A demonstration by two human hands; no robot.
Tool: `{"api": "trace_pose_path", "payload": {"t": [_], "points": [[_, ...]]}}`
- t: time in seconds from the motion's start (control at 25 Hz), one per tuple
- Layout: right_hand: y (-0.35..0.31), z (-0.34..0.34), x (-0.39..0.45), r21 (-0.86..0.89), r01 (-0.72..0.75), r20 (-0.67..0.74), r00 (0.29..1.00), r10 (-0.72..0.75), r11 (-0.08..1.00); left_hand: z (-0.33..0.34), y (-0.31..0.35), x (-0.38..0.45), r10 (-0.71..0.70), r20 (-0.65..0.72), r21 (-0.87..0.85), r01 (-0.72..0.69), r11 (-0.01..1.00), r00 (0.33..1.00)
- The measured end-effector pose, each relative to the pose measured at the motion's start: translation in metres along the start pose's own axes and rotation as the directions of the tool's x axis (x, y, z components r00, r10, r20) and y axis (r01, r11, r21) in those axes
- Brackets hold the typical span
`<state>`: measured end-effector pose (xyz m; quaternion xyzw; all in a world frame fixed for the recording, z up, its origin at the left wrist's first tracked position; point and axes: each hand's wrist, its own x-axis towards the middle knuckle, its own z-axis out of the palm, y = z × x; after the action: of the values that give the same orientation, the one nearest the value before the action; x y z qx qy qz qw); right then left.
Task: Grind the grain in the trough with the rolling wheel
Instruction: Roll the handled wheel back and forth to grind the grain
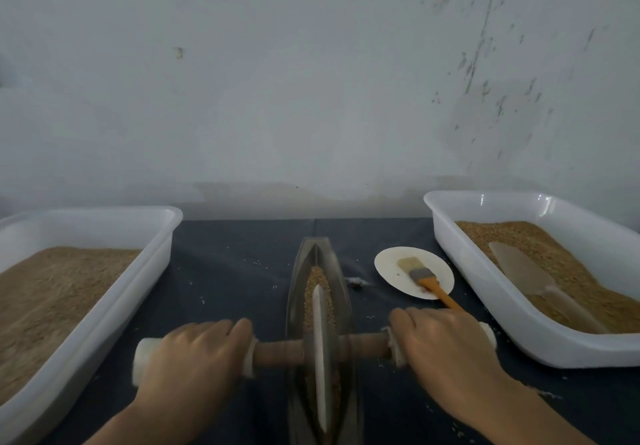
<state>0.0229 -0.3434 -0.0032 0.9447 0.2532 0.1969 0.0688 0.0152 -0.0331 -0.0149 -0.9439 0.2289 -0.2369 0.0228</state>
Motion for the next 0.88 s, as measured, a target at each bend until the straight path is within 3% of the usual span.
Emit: {"api": "trace_pose_path", "payload": {"t": [0.12,0.28,0.44,0.6,0.64,0.76,0.88], "points": [[0.009,0.013,0.034,-0.052,-0.084,0.092,0.992,0.088,0.995,0.009,-0.005,0.032,-0.08,0.129,0.111,0.066,0.992,0.988],[0.022,0.029,0.081,-0.15,-0.192,0.056,0.978,0.202,0.97,0.029,-0.019,0.089,-0.258,0.135,0.169,0.234,0.957,0.957],[0.017,0.022,0.061,-0.085,-0.158,0.099,0.981,0.166,0.984,0.021,-0.013,0.068,-0.27,0.194,0.149,0.244,0.958,0.943],[-0.002,0.005,0.0,-0.022,0.007,-0.07,0.997,-0.009,1.0,-0.003,0.003,0.007,-0.093,0.104,0.11,0.081,0.991,0.99],[-0.005,0.002,-0.004,-0.016,0.001,-0.066,0.998,-0.002,1.0,-0.01,0.005,0.004,-0.089,0.073,0.118,0.08,0.99,0.993],[-0.001,0.006,0.017,-0.032,-0.082,0.069,0.994,0.084,0.996,0.004,0.001,0.017,-0.163,0.161,0.141,0.141,0.98,0.973],[0.011,0.019,0.064,-0.13,-0.157,0.089,0.982,0.169,0.979,0.022,-0.013,0.065,-0.276,0.173,0.198,0.242,0.95,0.945]]}}
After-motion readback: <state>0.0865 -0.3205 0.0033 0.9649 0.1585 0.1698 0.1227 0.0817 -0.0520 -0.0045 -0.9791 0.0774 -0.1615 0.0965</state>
